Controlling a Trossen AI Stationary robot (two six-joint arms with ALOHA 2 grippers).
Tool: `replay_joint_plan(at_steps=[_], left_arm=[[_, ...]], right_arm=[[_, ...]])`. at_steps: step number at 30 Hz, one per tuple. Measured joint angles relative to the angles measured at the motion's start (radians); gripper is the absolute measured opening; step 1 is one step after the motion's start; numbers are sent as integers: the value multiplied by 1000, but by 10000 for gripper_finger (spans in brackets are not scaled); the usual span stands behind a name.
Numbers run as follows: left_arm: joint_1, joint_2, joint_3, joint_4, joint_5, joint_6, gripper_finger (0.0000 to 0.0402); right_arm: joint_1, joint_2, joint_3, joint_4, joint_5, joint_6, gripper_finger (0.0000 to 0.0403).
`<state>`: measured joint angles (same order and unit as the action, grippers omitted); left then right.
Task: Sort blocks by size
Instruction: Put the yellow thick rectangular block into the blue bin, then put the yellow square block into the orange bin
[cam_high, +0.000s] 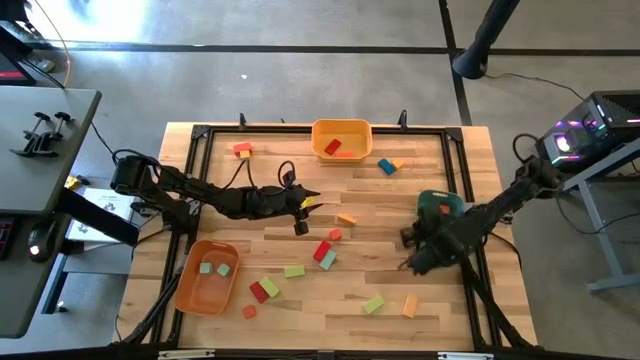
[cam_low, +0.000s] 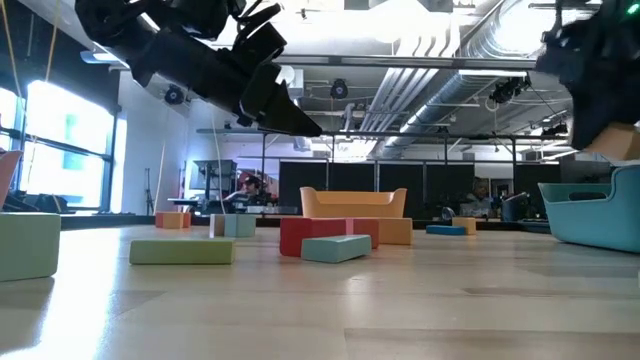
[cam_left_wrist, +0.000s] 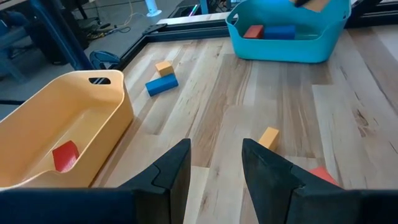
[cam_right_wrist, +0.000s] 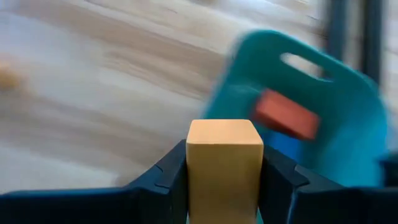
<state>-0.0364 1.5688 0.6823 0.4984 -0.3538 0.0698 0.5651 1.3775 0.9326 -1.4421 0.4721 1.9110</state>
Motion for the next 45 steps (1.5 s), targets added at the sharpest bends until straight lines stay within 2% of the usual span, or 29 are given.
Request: replay_joint_plan(at_steps=[4, 10, 14, 19, 31, 35, 40, 45], left_arm=[[0, 0, 0, -1, 0, -18, 129], [0, 0, 0, 0, -1, -33, 129], [0, 0, 0, 3, -1, -33, 129], [1, 0, 0, 19, -1, -26, 129], [1, 0, 0, 19, -1, -25, 129], [1, 0, 0, 21, -1, -25, 129], [2, 0, 0, 23, 0, -23, 129], [2, 0, 0, 23, 0, -22, 129]], right_arm=[[-73, -47, -71, 40, -66, -1, 128], [-184, -95, -240, 241, -165, -117, 128], [-239, -89, -225, 250, -153, -168, 132], [-294, -89, -228, 263, -188, -219, 166], [-285, -89, -210, 214, -181, -270, 170], [-256, -89, -134, 129, -107, -271, 170], [-245, -89, -20, 95, 103, -383, 171], [-315, -89, 11, 231, 350, -620, 171]])
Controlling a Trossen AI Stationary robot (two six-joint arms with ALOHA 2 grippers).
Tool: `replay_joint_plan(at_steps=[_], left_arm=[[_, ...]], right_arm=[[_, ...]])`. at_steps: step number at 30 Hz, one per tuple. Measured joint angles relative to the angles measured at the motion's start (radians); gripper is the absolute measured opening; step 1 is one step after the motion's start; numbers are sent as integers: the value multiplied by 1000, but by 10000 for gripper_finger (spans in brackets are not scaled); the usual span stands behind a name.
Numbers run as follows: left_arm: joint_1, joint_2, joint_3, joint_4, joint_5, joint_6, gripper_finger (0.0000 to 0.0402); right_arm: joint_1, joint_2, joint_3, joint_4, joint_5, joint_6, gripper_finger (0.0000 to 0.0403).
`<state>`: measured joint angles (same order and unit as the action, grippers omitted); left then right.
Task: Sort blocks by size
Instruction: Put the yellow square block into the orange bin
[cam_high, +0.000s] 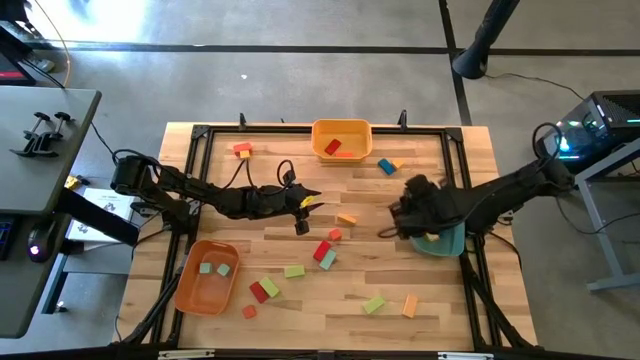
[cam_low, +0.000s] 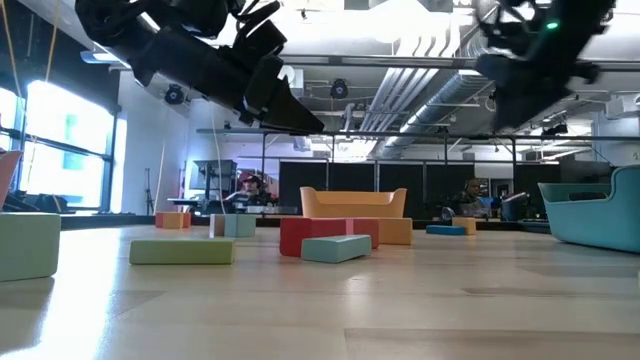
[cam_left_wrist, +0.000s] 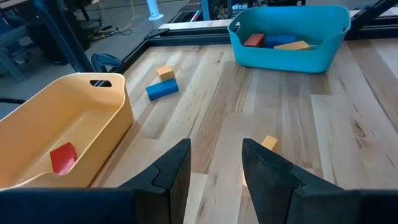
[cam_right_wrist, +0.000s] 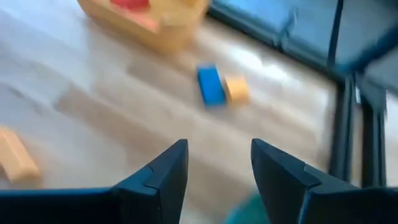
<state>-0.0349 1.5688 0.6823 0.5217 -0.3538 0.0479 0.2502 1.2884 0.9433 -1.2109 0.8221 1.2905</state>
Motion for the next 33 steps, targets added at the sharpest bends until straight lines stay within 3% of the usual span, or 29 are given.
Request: replay_joint_plan(at_steps=[3, 7, 11, 14, 16, 19, 21, 26, 29, 33], left_arm=[[2, 0, 0, 0, 1, 0, 129], [5, 0, 0, 0, 2, 1, 129], [16, 0, 0, 0, 3, -3, 129], [23, 0, 0, 0, 3, -18, 129], [26, 0, 0, 0, 3, -18, 129], [35, 0, 0, 0, 3, -18, 129], [41, 0, 0, 0, 3, -18, 129], [55, 0, 0, 0, 3, -18, 129], [61, 0, 0, 0, 4, -13, 129], [63, 0, 0, 0, 5, -13, 129]], right_arm=[[-100, 0, -32, 180, 33, -228, 171], [-279, 0, -94, 407, -11, -512, 171], [-482, 1, -107, 506, -26, -728, 172], [-624, 1, -106, 560, -123, -890, 179], [-715, 1, -106, 599, -243, -967, 192], [-841, 1, -107, 621, -440, -1017, 223], [-907, 4, -107, 621, -516, -1008, 245], [-997, 57, -107, 628, -568, -985, 271], [-1018, 121, -107, 648, -667, -1006, 272], [-1019, 203, -107, 661, -675, -1028, 272]])
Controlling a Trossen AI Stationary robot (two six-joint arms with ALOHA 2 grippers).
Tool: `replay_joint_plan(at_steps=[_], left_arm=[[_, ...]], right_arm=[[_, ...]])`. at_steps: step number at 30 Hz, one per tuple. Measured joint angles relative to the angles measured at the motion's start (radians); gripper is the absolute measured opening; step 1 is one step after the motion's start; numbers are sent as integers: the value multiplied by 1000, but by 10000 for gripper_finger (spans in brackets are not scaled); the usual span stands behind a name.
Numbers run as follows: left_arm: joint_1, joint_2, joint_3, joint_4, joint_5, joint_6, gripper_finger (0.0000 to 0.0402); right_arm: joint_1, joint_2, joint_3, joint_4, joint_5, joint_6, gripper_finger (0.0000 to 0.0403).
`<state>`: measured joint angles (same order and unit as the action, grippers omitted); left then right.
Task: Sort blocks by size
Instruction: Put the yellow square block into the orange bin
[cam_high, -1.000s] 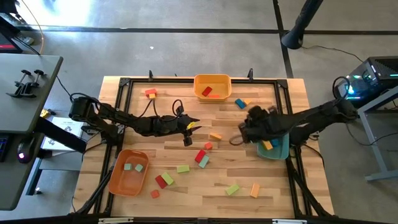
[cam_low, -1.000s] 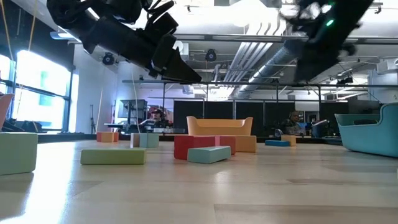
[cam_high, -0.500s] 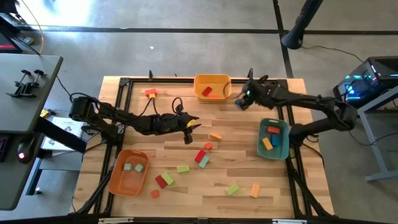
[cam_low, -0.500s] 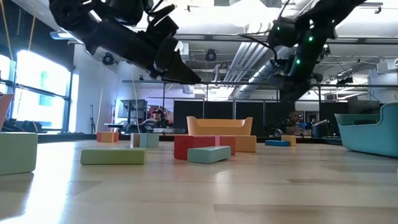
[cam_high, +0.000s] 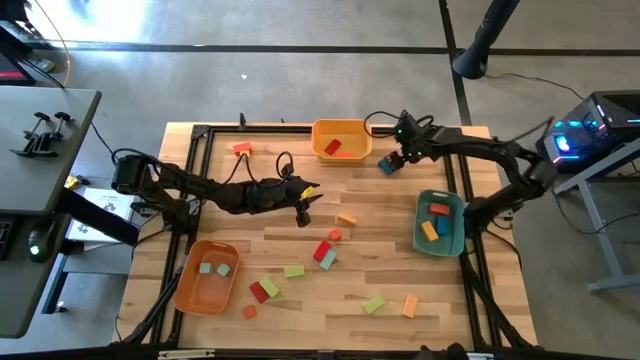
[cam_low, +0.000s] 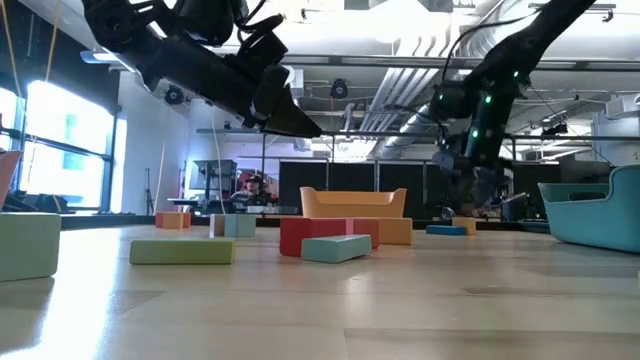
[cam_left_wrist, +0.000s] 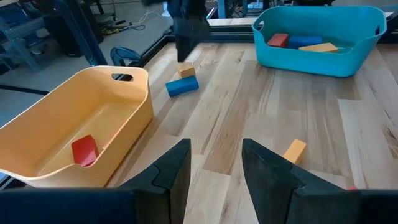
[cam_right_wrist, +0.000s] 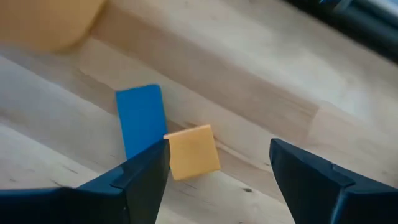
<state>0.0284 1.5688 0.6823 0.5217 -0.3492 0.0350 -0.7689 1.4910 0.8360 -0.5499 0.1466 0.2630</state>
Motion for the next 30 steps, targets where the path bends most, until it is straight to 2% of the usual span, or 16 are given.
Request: replay_joint_plan(at_steps=[10, 22, 30], left_arm=[[0, 0, 0, 0, 0, 1, 129], [0, 0, 0, 1, 0, -2, 129], [0, 0, 0, 0, 0, -31, 129]], right_arm=[[0, 91, -1, 17, -61, -38, 268], [-3, 117, 3, 31, -95, -88, 172], [-3, 118, 3, 45, -95, -159, 168]])
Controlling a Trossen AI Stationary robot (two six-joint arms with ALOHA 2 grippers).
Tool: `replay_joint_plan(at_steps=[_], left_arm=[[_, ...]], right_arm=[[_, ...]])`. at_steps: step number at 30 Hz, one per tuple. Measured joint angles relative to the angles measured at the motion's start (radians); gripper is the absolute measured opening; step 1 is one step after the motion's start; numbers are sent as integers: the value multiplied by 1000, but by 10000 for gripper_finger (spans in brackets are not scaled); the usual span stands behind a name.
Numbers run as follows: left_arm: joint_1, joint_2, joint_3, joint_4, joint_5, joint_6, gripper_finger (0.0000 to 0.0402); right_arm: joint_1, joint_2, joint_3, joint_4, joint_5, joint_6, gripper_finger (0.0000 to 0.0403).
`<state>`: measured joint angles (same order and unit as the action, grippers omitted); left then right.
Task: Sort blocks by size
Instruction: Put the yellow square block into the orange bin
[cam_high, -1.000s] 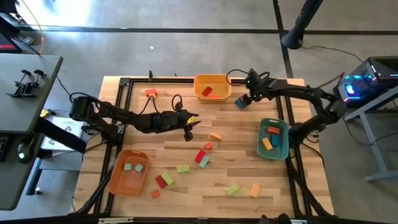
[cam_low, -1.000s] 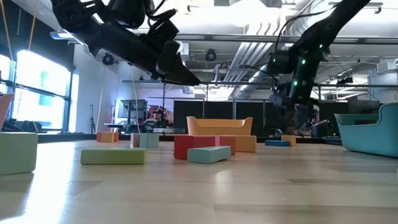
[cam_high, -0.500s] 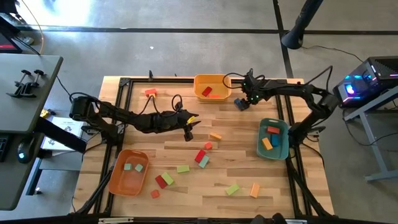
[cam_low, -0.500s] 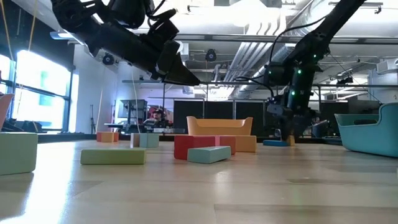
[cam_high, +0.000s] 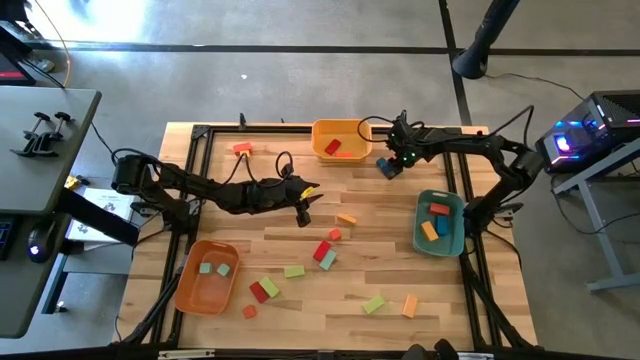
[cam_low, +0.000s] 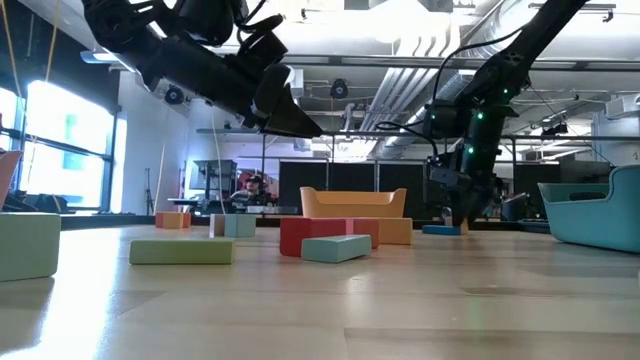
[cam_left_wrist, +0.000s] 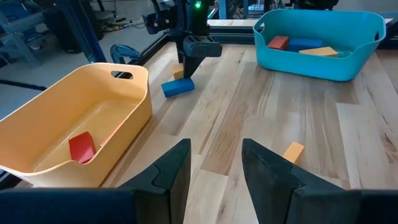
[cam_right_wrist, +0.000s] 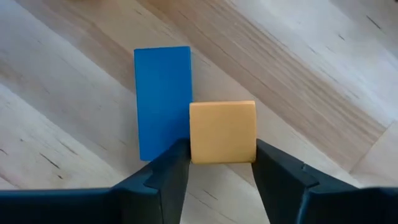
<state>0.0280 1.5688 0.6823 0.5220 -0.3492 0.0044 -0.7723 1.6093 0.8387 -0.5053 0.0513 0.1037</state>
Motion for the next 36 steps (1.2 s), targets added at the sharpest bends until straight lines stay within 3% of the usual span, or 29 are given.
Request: replay_joint_plan(at_steps=[13, 27, 36], left_arm=[[0, 0, 0, -1, -1, -1, 129], [4, 0, 0, 1, -2, 0, 129], [18, 0, 0, 5, -3, -1, 129]], right_arm=[[-13, -39, -4, -111, 16, 24, 258], [-19, -11, -4, 66, 8, 27, 261], [-33, 61, 2, 154, -1, 30, 231]])
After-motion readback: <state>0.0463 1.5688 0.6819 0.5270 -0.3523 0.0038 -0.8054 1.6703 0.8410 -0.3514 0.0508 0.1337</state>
